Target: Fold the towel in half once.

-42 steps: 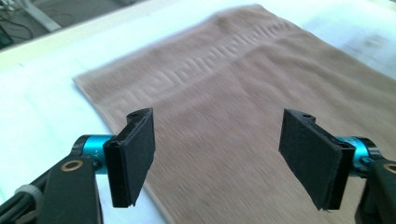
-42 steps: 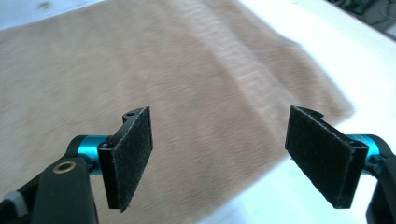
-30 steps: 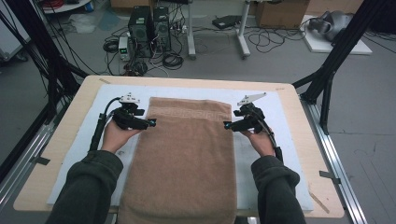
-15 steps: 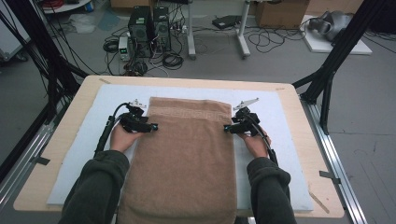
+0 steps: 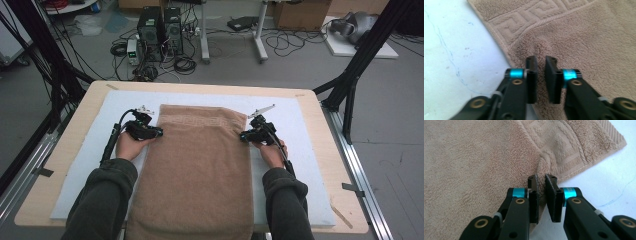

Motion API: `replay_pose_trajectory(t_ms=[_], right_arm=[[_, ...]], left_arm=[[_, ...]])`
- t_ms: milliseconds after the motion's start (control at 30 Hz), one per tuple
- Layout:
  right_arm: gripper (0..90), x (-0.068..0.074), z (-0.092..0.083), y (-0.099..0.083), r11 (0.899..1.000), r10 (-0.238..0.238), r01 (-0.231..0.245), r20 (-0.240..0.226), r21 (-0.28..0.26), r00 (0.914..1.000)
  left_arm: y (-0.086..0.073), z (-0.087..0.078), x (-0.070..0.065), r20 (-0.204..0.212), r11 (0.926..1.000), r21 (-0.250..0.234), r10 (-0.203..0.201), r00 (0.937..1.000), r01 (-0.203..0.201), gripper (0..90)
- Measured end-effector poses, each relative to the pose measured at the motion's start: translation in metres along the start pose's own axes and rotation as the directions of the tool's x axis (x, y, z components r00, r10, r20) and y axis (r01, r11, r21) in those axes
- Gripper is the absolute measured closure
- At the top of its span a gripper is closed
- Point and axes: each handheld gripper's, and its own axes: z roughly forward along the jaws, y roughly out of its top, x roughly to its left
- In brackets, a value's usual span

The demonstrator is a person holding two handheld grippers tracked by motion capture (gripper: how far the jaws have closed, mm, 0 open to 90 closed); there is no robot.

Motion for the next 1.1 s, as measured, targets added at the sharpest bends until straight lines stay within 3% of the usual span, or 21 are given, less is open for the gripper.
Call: replay_pose_trajectory(t_ms=[133,233,467,567,700,800,933,1033,1100], right_arm=[[82.5,-0.003,-0.007,0.0,0.999,0.027,-0.027,-0.024,-0.018,0.9994],[82.5,-0.003,-0.016,0.002,0.999,0.023,-0.024,-0.041,-0.035,0.9989],[82.5,0.004,-0.043,0.012,0.996,-0.025,0.02,-0.059,-0.082,0.9979],[82.5,0.009,-0.053,0.015,0.994,-0.047,0.041,-0.06,-0.101,0.9971],[82.6,0.014,-0.067,0.013,0.993,-0.058,0.049,-0.086,-0.103,0.9946],[82.5,0.02,-0.077,0.01,0.993,-0.067,0.054,-0.116,-0.11,0.991],[82.4,0.04,-0.085,0.003,0.989,-0.106,0.092,-0.13,-0.113,0.9858],[82.4,0.055,-0.084,-0.007,0.989,-0.129,0.117,-0.144,-0.091,0.981],[82.4,0.062,-0.081,-0.016,0.989,-0.136,0.125,-0.165,-0.074,0.977]], left_arm=[[0.0,-0.004,0.002,0.017,1.0,-0.003,-0.001,0.9999,0.001,84.1],[0.001,-0.011,0.001,0.033,0.9993,-0.035,-0.006,0.9994,0.008,84.3],[0.005,-0.033,-0.002,0.053,0.996,-0.087,0.024,0.9983,-0.019,84.9],[0.006,-0.045,-0.005,0.067,0.9918,-0.126,0.031,0.9973,-0.022,85.1],[0.003,-0.063,-0.014,0.084,0.9852,-0.162,0.071,0.994,-0.056,85.3],[-0.008,-0.074,-0.019,0.097,0.9812,-0.181,0.086,0.9916,-0.067,85.3],[-0.036,-0.089,-0.032,0.105,0.9796,-0.179,0.111,0.9882,-0.091,85.4],[-0.054,-0.097,-0.045,0.103,0.9766,-0.17,0.151,0.9831,-0.132,85.3],[-0.067,-0.1,-0.052,0.122,0.9755,-0.173,0.158,0.9798,-0.136,85.3]])
